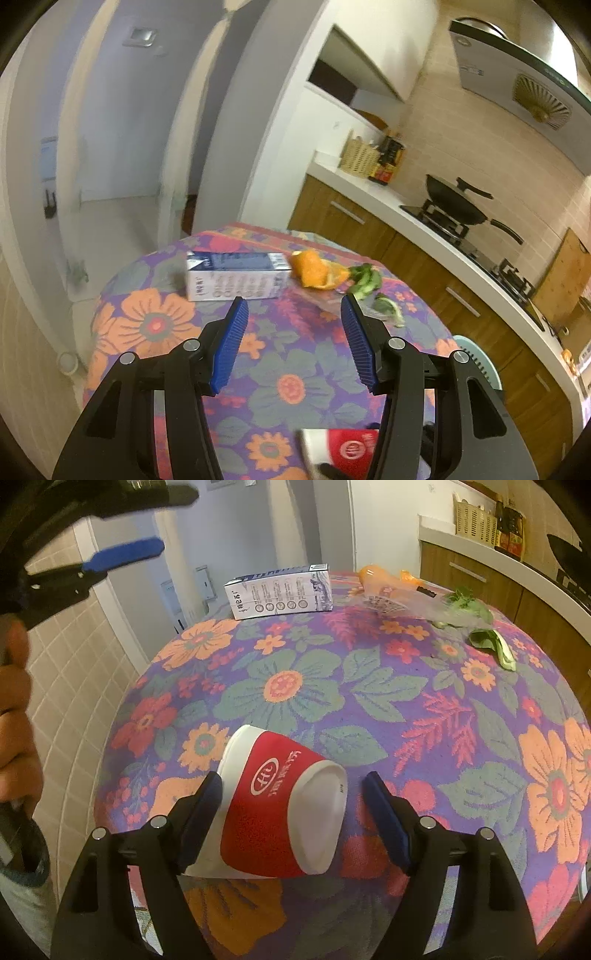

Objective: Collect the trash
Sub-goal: 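Grasp the red-and-white paper cup with the right tool while the left tool approaches the milk carton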

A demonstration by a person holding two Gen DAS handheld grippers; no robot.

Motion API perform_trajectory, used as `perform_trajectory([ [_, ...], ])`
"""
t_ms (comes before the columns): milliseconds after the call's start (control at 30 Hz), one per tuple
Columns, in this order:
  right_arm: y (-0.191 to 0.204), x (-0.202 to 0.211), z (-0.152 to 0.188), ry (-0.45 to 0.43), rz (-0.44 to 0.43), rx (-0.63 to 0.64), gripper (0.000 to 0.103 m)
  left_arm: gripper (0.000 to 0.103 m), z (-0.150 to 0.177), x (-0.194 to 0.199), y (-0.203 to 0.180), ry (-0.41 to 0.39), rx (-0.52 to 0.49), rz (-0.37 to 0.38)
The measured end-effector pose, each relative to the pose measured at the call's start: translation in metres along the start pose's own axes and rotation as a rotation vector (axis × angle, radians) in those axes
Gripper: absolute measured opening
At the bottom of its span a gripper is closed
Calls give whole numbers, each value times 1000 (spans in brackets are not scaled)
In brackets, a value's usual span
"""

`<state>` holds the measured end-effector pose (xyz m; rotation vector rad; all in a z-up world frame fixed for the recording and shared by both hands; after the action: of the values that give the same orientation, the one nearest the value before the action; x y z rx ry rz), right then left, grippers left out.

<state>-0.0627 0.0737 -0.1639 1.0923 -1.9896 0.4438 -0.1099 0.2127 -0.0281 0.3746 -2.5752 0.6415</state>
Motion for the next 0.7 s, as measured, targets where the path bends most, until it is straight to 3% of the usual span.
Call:
perform_trajectory([
  [133, 5, 2, 1, -21, 19, 23, 56, 51, -5, -21, 27, 35, 25, -33],
  [300, -6, 8, -5, -19, -16, -28, 48, 51, -17, -59, 62, 80, 61, -79],
  [433, -19, 11, -10, -18, 8, -41, 47, 64, -24, -90, 80, 114, 73, -103],
  [633, -69, 19, -21, -41, 91, -133, 47, 64, -18, -131, 77, 210, 38, -54],
  [700, -92, 23, -23, -46, 105, -180, 46, 64, -14, -133, 66, 223, 8, -5],
])
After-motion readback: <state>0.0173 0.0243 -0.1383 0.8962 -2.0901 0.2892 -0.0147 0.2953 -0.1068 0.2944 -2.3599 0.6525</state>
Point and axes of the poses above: each gripper's, at about its wrist camera, not at the fingertips, and x roughly against the way its jaws point, y to its left, z to its underside, the point moved 5 cm from there along -x, roughly the way its jaws point, and after that the axes turned 2 degrees about y, right-handed, at the moved point
